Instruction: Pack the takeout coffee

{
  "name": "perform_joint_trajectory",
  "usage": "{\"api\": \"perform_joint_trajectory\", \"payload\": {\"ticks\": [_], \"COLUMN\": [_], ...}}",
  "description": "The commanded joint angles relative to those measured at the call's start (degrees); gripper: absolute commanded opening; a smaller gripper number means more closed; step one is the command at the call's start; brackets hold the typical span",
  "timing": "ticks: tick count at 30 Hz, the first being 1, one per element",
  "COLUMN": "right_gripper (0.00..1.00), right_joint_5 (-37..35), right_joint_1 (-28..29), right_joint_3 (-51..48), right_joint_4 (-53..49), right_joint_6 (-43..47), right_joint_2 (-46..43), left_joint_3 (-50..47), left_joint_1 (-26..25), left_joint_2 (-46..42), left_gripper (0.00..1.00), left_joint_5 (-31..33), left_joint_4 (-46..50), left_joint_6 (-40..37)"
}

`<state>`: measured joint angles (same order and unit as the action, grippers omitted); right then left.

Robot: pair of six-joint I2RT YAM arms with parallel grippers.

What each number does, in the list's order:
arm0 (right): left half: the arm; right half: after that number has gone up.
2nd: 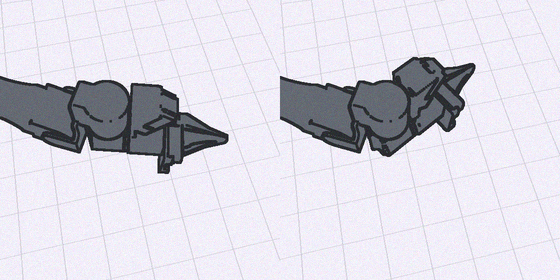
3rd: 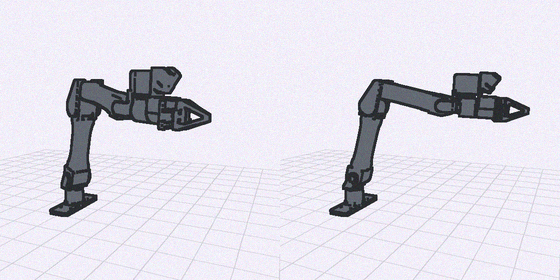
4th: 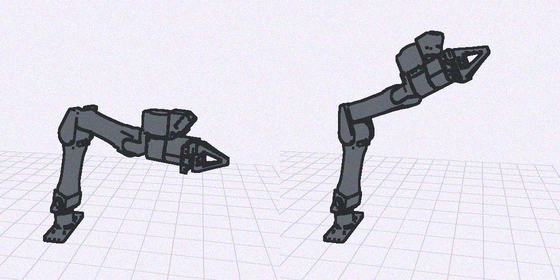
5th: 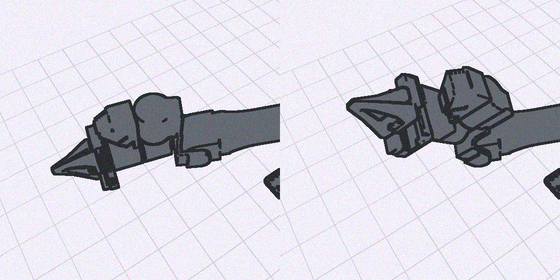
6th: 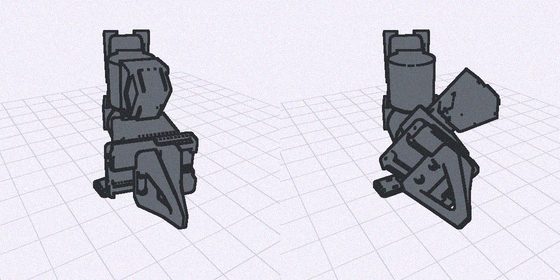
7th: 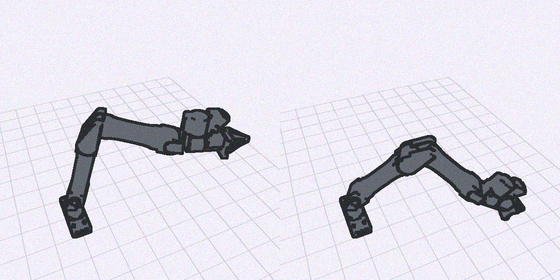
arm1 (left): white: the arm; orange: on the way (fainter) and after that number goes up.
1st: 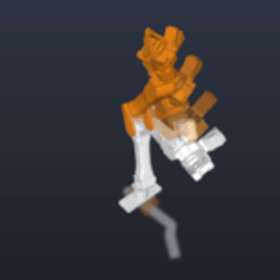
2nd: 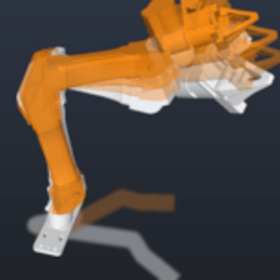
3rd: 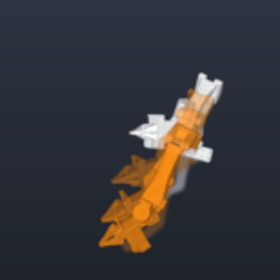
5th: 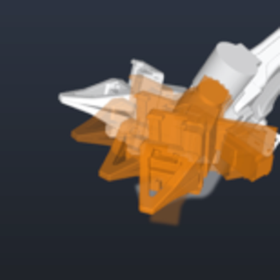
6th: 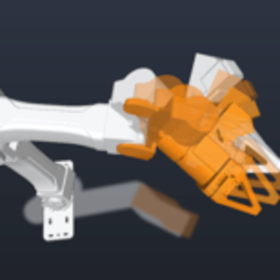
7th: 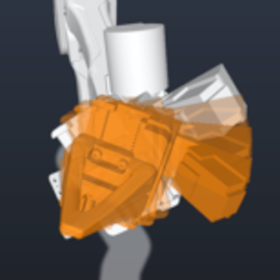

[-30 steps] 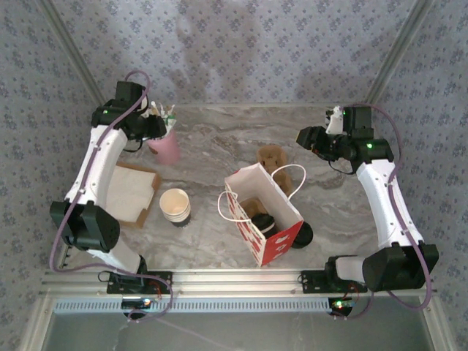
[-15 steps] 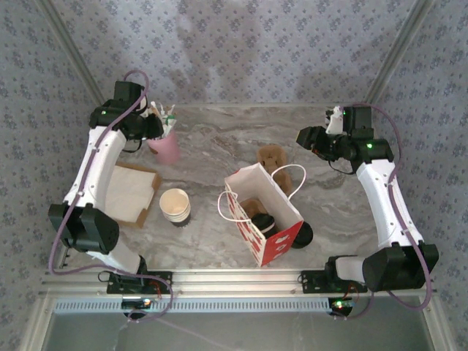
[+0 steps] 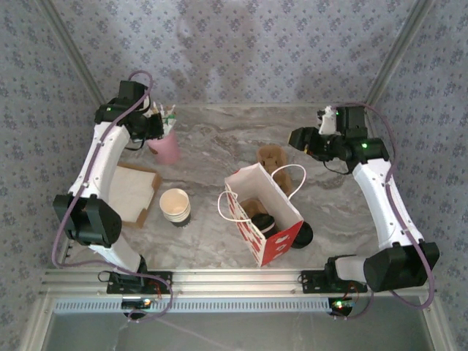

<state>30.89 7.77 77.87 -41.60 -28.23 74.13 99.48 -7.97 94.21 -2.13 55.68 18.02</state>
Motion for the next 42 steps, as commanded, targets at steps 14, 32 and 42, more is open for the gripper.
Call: {"api": "perform_joint_trajectory", "payload": {"ticks": [14, 32, 42], "right_gripper": [0.56, 0.58, 0.59], "right_joint_5": [-1.31, -5.98, -8.22], "right_joint_1": [3.74, -0.39, -5.2], "right_joint_3": [7.47, 6.96, 5.04], "right_joint_4": [-2.12, -8.41, -12.3], "right_joint_6": [1.6, 1.6, 1.6], "right_joint_2": [1.36, -6.39, -11.01], "left_joint_3": [9.12, 9.82, 10.08], "left_joint_1": [-1.09, -2.27, -14.75], "left_joint_2": [-7.94, -23.65, -23.7], "left_gripper": [0.0, 0.0, 0.0], "left_joint_5": [-7.83, -37.62, -38.19], "left_joint_4": [5.85, 2.02, 6.42], "left_joint_6": [1.0, 8.33, 7.31]}}
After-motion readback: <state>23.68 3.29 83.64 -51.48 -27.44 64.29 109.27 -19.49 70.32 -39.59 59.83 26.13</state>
